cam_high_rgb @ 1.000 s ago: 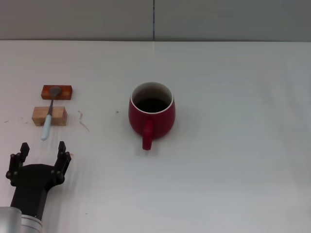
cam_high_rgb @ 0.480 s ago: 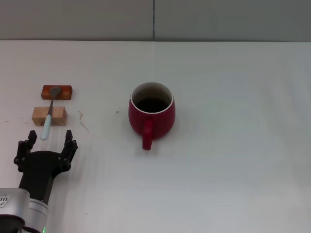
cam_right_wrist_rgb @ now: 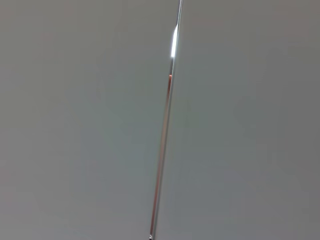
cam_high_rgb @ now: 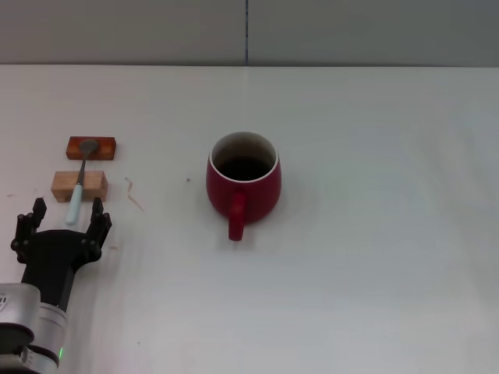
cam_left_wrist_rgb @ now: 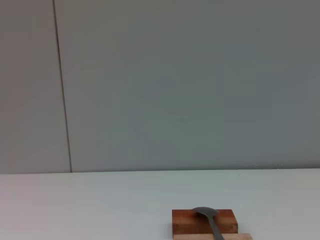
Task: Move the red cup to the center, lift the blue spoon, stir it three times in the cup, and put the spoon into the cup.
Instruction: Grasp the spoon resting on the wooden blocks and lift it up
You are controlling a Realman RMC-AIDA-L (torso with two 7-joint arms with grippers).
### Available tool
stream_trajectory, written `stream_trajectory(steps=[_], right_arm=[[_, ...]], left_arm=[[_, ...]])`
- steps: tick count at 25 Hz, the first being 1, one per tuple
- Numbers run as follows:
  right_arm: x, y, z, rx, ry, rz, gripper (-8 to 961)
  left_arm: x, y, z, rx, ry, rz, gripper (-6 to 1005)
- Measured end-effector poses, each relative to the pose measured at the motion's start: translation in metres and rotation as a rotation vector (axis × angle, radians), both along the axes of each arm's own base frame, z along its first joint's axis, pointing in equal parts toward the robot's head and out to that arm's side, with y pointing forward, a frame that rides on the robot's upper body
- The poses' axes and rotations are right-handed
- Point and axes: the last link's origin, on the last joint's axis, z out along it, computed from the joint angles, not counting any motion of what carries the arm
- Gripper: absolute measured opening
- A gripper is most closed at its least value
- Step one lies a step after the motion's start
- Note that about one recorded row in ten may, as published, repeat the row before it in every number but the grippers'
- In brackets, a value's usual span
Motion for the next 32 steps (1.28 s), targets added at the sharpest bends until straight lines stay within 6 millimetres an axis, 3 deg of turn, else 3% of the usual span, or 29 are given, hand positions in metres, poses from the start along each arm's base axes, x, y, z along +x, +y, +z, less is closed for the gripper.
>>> stream_trajectory(steps=[26, 32], right_arm=[[0.001, -0.001, 0.0, 0.002, 0.001, -0.003, 647], [0.0, -0.003, 0.0, 0.006, 0.0, 0.005, 647]], left_arm=[[-0.002, 0.018, 0.0, -0.018, 0.011, 0.006, 829], [-0.003, 0.017, 0.0, -0.022, 0.012, 0.007, 772]])
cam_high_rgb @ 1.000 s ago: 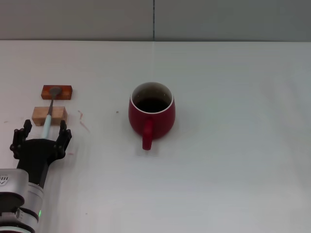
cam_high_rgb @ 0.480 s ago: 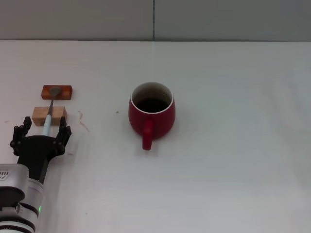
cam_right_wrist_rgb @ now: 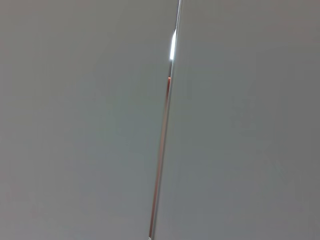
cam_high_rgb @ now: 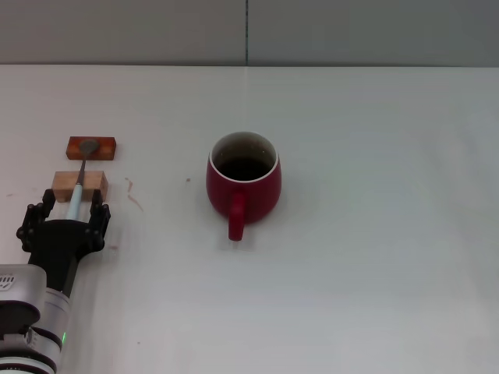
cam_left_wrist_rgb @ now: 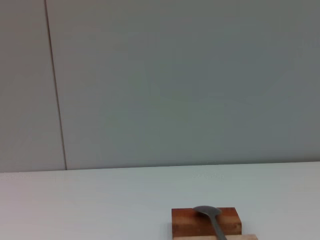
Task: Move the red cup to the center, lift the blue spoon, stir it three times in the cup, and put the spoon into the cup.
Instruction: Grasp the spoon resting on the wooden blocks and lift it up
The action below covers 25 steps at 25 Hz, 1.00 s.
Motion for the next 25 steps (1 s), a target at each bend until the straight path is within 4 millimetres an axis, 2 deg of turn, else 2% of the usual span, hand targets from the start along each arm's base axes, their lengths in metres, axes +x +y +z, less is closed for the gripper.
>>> stream_trajectory(steps=[7, 25], right_arm=[[0.0002, -0.0029, -0.0009, 0.002, 0.001, 0.005, 646], [0.0022, -0.0083, -0.0037, 0.004, 0.003, 0.003, 646]], left_arm=[[-0.0011, -0.0024, -0.0032, -0.018, -0.005, 0.011, 661], [0.0023, 0.0001, -0.0025, -0.006, -0.011, -0.003, 658]])
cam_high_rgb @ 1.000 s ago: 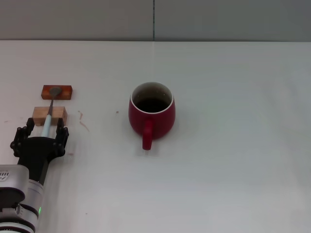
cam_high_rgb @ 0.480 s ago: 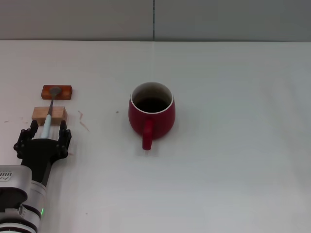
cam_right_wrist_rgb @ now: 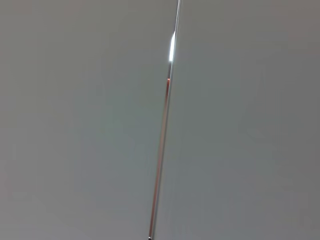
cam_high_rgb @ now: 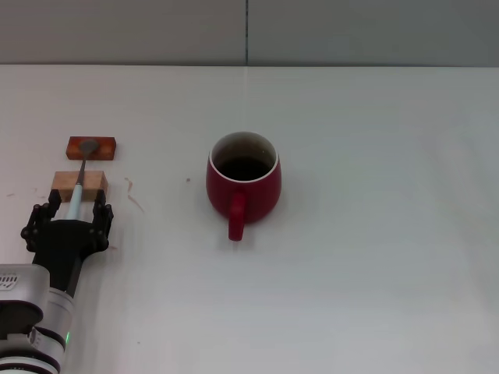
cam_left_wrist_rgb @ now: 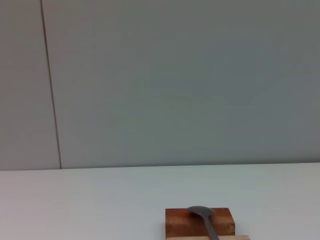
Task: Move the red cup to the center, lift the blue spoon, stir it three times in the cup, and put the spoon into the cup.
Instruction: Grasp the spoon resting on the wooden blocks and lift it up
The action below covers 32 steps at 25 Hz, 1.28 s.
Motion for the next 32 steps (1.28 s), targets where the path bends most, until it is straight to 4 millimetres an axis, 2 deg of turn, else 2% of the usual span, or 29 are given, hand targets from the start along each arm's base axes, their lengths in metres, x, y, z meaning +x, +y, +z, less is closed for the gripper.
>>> stream_trajectory(steps=[4, 7, 17, 22, 32], right_arm=[[0.0003, -0.0007, -0.0004, 0.0, 0.001, -0.001, 646], [0.0003, -0.0009, -0.0009, -0.001, 0.002, -0.001, 647], [0.0, -0.0008, -0.0011, -0.002, -0.002, 0.0, 647], [0.0, -0.0007, -0.0009, -0.001, -0.004, 0.0, 647], [0.0011, -0.0018, -0.0003, 0.001, -0.008, -0.004, 646]], left_arm=[[-0.0003, -0.0002, 0.0001, 0.0, 0.001, 0.001, 656], [-0.0005, -0.0005, 0.0003, 0.001, 0.001, 0.001, 499], [0.0003, 0.0009, 0.0, -0.001, 0.002, -0.003, 500], [0.001, 0.0023, -0.0004, -0.004, 0.001, -0.005, 423], [0.0009, 0.0028, -0.0002, -0.004, 0.002, -0.005, 398]])
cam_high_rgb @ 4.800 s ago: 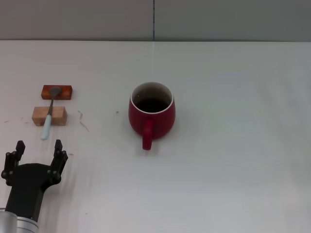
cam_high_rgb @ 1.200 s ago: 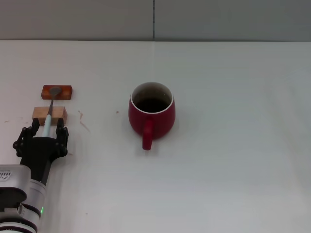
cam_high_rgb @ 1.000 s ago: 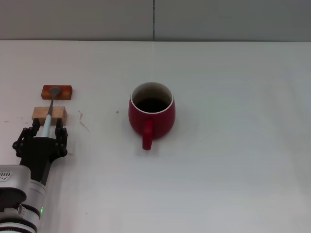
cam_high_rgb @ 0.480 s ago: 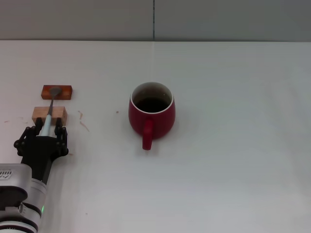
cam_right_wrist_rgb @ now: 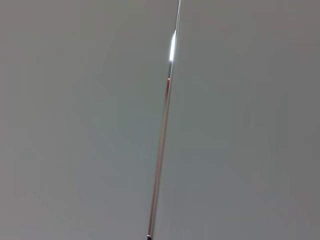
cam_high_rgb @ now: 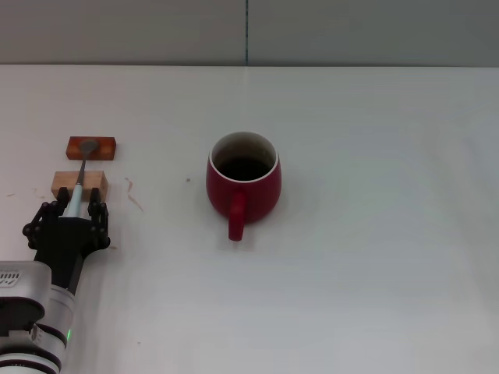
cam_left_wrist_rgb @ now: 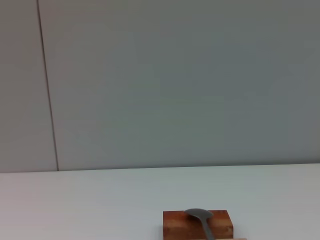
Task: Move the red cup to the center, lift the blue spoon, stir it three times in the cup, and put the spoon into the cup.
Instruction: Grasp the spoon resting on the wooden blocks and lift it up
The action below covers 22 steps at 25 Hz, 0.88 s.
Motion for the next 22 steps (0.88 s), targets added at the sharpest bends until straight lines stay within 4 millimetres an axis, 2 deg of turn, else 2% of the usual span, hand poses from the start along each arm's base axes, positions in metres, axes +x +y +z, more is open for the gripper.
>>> stream_trajectory(steps=[22], right_arm=[[0.0014, -0.0011, 0.0008, -0.001, -0.005, -0.003, 647]], left_arm=[[-0.0003, 0.001, -0.0002, 0.003, -0.004, 0.008, 337]])
